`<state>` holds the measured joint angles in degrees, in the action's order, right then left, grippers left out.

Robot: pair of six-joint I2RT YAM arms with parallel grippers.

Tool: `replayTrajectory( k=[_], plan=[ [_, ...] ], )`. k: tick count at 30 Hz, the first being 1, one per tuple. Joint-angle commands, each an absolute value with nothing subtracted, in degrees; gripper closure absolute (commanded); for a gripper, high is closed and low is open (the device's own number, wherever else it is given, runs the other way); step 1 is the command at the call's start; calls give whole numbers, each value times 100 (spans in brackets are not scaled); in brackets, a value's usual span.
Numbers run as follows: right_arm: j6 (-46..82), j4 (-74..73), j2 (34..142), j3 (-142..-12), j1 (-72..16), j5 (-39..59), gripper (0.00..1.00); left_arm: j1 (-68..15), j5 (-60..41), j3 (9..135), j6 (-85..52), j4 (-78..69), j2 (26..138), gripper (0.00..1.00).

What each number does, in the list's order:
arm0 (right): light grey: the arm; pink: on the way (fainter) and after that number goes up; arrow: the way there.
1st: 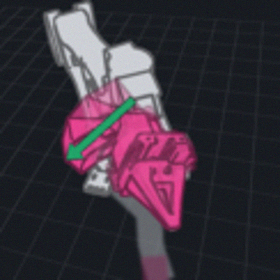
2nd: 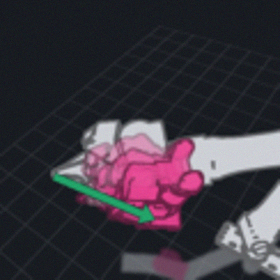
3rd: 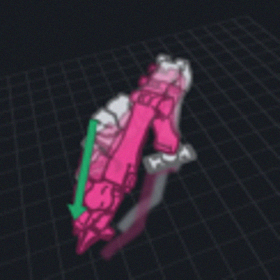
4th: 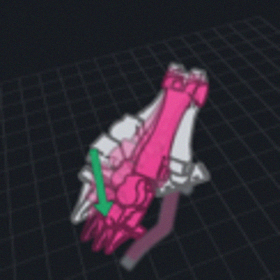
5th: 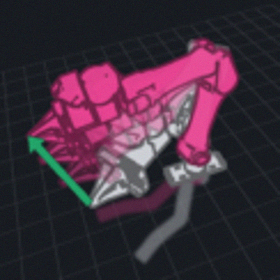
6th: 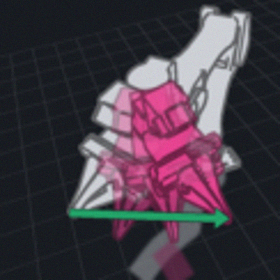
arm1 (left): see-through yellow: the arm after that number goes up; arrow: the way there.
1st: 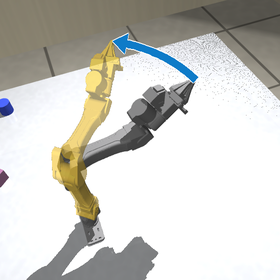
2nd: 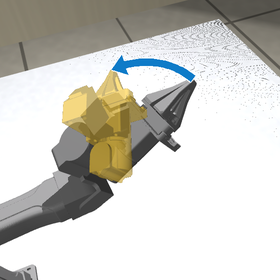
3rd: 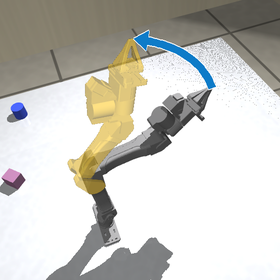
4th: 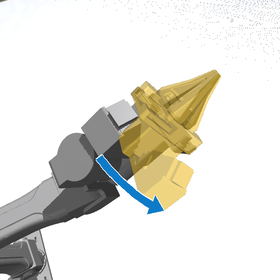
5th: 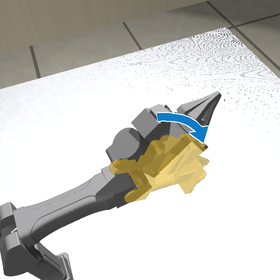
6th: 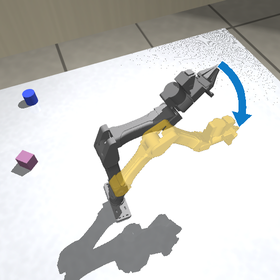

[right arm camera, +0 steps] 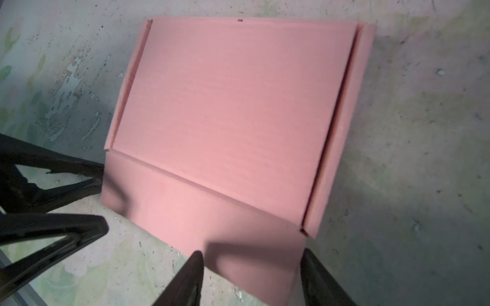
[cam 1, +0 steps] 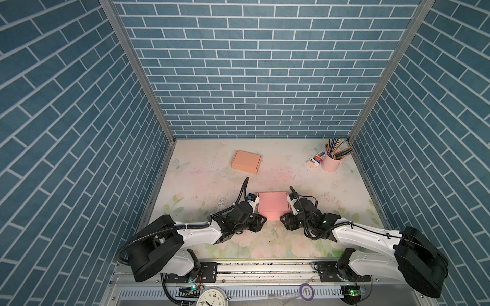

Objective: Fold the paper box

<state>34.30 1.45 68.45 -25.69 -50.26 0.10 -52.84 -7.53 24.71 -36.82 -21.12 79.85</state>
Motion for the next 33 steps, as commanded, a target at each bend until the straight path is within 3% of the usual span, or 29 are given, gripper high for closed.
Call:
replayTrajectory(
  k=[1,9,15,18,24,33],
  plan=[
    [3608,144,6925,-2594,-5071,-163,41,-5230,-666,2438,-3709,-2293,8110,51],
    [3571,147,7086,-2644,-5068,-255,42,-5147,-691,2393,-3683,-2249,8018,52],
    [3552,158,7047,-2672,-5063,-291,43,-4909,-852,2432,-3411,-1867,7633,34],
    [3536,197,7039,-2705,-5063,-333,42,-4644,-1003,2492,-3291,-1810,7618,32],
    [3527,188,7075,-2716,-5063,-341,43,-4229,-1298,2842,-3113,-2042,8087,33],
    [3456,167,7243,-2818,-5063,-393,43,-4170,-1422,3063,-3085,-2410,8842,44]
  ],
)
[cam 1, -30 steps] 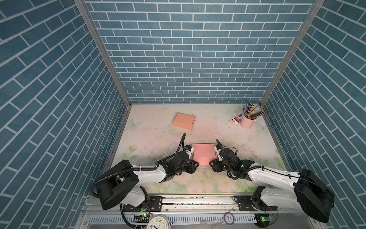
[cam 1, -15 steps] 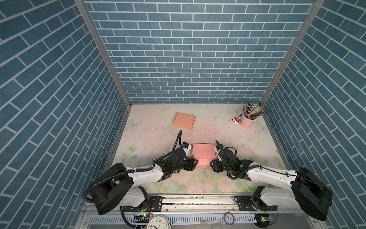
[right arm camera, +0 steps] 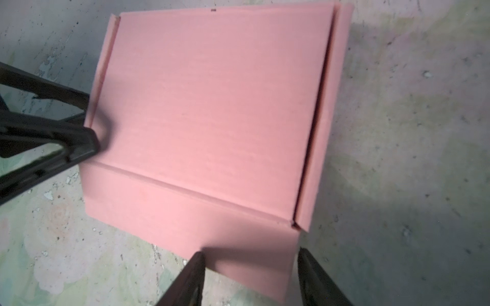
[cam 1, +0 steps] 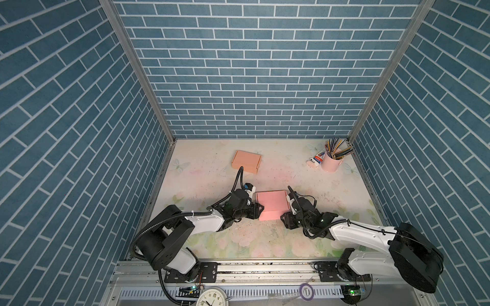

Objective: Fold the paper box

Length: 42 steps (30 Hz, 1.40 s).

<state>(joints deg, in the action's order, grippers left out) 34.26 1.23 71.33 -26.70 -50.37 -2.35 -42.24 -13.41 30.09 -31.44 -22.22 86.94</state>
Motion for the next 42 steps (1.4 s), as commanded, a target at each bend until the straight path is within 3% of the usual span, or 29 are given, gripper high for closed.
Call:
replayTrajectory(
  k=[1,24,31,42],
  plan=[
    [3451,173,7287,-2834,-5067,-403,43,-4166,-1424,3050,-3093,-2442,8890,44],
    [3385,377,7708,-3129,-5050,-870,45,-4137,-1537,2780,-3138,-2551,8847,50],
    [3410,611,7329,-3048,-5050,-879,43,-3932,-1815,2773,-3039,-2299,8493,39],
    [3438,679,6838,-2995,-5054,-668,46,-3317,-2193,3616,-2556,-1794,8646,36]
  ],
)
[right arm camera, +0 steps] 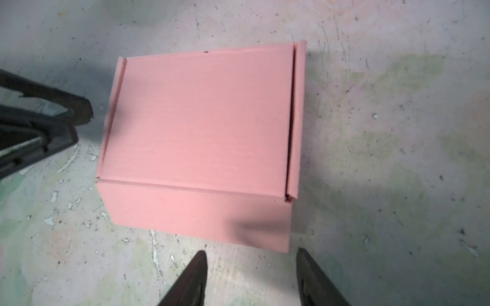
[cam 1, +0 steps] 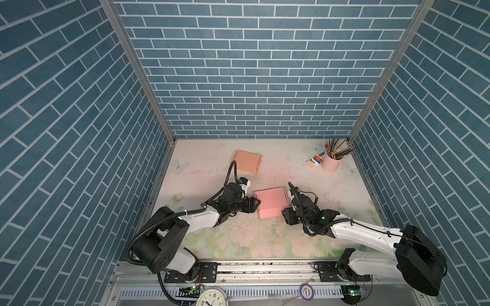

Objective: Fold the paper box

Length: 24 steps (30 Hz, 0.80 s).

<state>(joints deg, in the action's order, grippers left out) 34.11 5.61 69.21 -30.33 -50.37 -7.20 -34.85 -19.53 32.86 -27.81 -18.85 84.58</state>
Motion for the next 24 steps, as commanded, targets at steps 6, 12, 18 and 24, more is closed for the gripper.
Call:
replayTrajectory(
  k=[6,12,18,24],
  plan=[
    [3437,530,6906,-3015,-5085,-461,55,-2982,-2607,4289,-2463,-1885,9300,35],
    [3419,346,7116,-3031,-5108,-378,59,-2904,-2943,4808,-2370,-1904,9932,35],
    [3393,283,7383,-3103,-5113,-497,62,-2911,-3248,4902,-2400,-2081,10308,35],
    [3379,230,7511,-3135,-5110,-577,62,-2920,-3356,4628,-2399,-2241,10248,37]
  ],
)
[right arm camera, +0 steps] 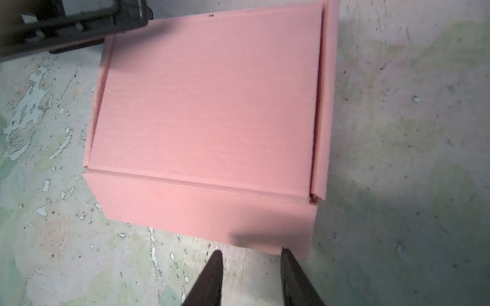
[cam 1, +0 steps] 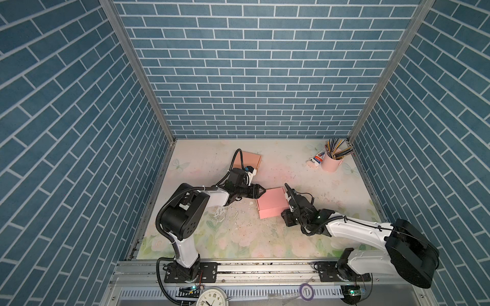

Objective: Fold the paper box

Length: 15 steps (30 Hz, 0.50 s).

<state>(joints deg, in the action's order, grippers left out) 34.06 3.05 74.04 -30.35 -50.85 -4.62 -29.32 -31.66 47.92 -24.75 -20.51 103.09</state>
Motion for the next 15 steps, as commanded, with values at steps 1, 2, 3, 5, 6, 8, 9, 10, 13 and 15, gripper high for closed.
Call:
replayTrajectory(
  k=[1,2,3,5,6,8,9,10,13,15],
  plan=[
    [3375,236,7553,-3153,-5110,-579,62,-2928,-3370,4552,-2399,-2282,10211,37],
    [3369,233,7608,-3168,-5113,-588,62,-2939,-3379,4456,-2408,-2330,10165,38],
    [3368,220,7657,-3178,-5115,-589,62,-2953,-3375,4358,-2413,-2373,10103,38],
    [3371,187,7742,-3199,-5115,-580,62,-2998,-3382,4197,-2439,-2445,10004,39],
    [3367,162,7775,-3208,-5110,-579,62,-3023,-3377,4110,-2459,-2476,9956,39],
    [3372,127,7817,-3220,-5114,-573,61,-3070,-3362,3978,-2508,-2554,9863,40],
    [3366,104,7843,-3234,-5113,-558,61,-3100,-3350,3907,-2528,-2593,9818,40],
    [3359,105,7874,-3257,-5112,-542,61,-3123,-3343,3850,-2550,-2629,9790,40],
    [3340,114,7983,-3346,-5114,-506,61,-3213,-3330,3724,-2599,-2703,9707,40],
    [3344,88,8031,-3358,-5115,-493,61,-3287,-3315,3670,-2651,-2717,9665,41]
  ],
)
